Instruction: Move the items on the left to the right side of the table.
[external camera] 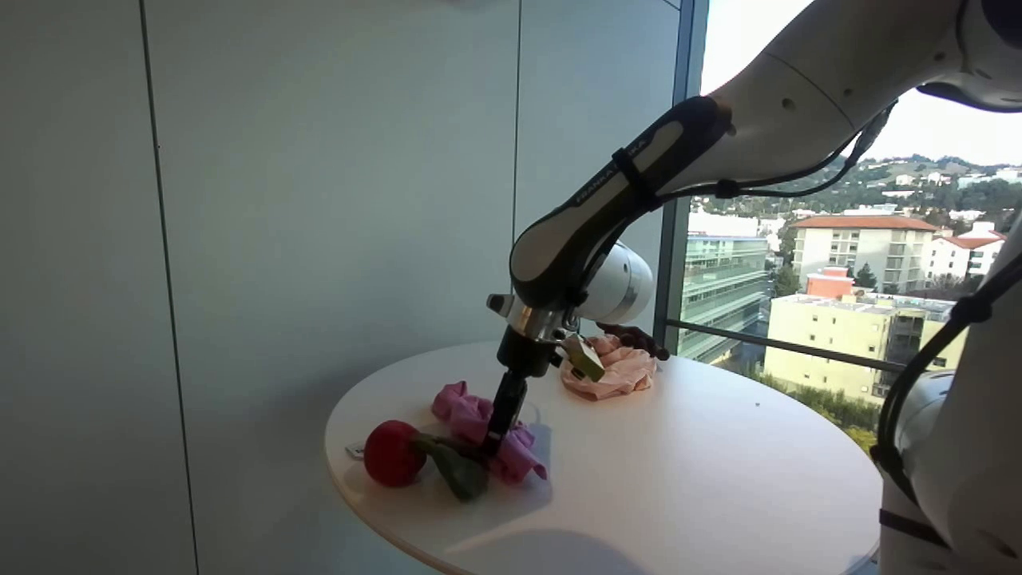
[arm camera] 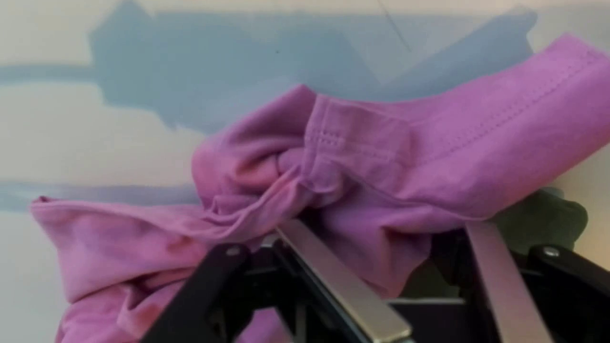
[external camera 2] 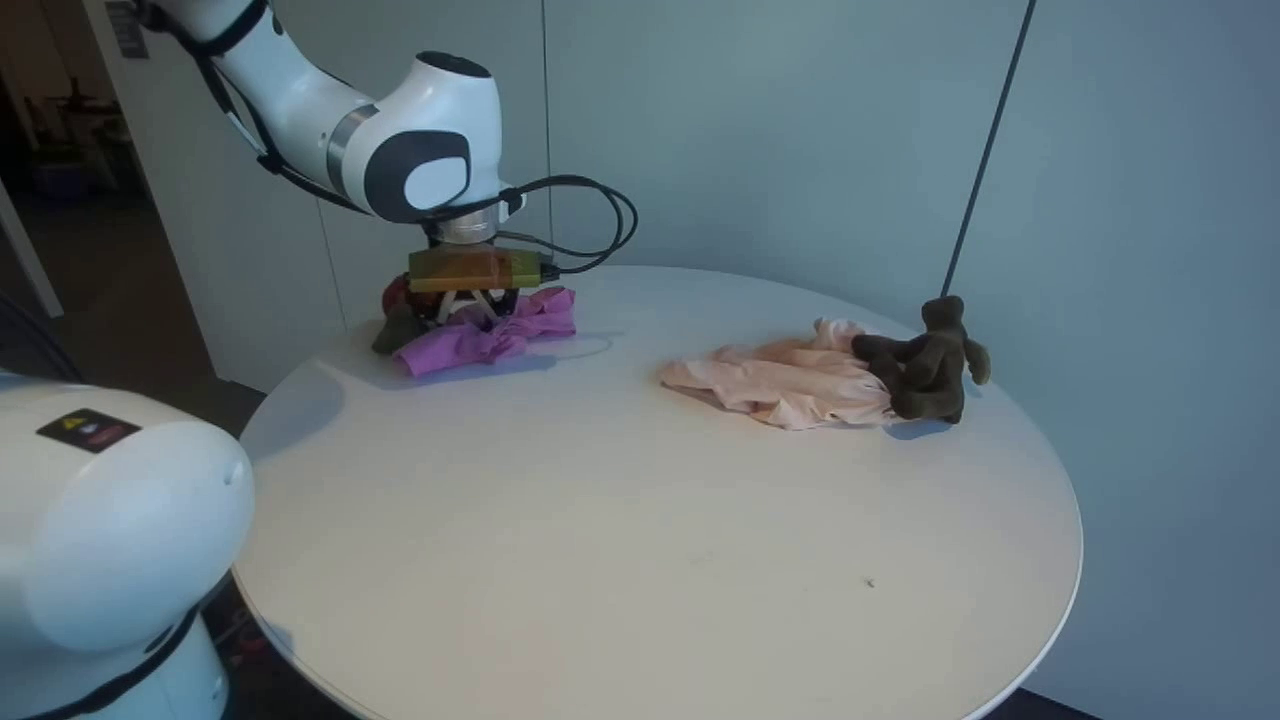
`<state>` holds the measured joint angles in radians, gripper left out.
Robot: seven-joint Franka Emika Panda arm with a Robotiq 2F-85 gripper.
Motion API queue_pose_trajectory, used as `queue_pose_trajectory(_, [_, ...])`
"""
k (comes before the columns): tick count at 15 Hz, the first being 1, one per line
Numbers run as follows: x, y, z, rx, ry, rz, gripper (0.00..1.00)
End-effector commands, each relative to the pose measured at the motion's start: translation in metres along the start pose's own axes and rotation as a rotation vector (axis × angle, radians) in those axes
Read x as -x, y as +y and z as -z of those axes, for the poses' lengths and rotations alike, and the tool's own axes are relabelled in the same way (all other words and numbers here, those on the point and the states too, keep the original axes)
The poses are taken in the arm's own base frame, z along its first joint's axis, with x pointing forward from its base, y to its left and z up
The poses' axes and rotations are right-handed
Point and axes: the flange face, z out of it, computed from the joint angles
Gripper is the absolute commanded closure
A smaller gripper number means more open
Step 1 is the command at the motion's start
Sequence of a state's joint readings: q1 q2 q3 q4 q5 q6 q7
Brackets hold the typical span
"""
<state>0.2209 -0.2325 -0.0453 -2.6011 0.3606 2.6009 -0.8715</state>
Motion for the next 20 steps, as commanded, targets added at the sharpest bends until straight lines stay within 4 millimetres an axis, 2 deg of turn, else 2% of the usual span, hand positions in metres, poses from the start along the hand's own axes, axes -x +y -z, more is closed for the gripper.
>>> queue_pose_trajectory(1, [-0.006, 0.002, 0.003, 0.015, 0.029, 0.003, 0.69])
queue_pose_trajectory(4, [-0.014, 0.019, 0.023, 0.046, 0.078, -0.024, 0.92])
queue_pose_trajectory(5, [-0.018, 0.031, 0.038, 0.045, 0.096, -0.052, 0.98])
queue_pose_trajectory(6, [-0.02, 0.044, 0.049, 0.055, 0.117, -0.084, 1.0])
queue_pose_trajectory(8, [-0.022, 0.084, 0.092, 0.105, 0.199, -0.17, 0.99])
queue_pose_trajectory(11, [-0.008, 0.146, 0.147, 0.228, 0.28, -0.282, 0.97])
queue_pose_trajectory(14, [0.027, 0.212, 0.201, 0.361, 0.327, -0.399, 0.97])
queue_pose_trajectory(17, [0.081, 0.271, 0.246, 0.482, 0.335, -0.527, 0.97])
queue_pose_trajectory(20, [0.136, 0.309, 0.26, 0.595, 0.301, -0.647, 0.97])
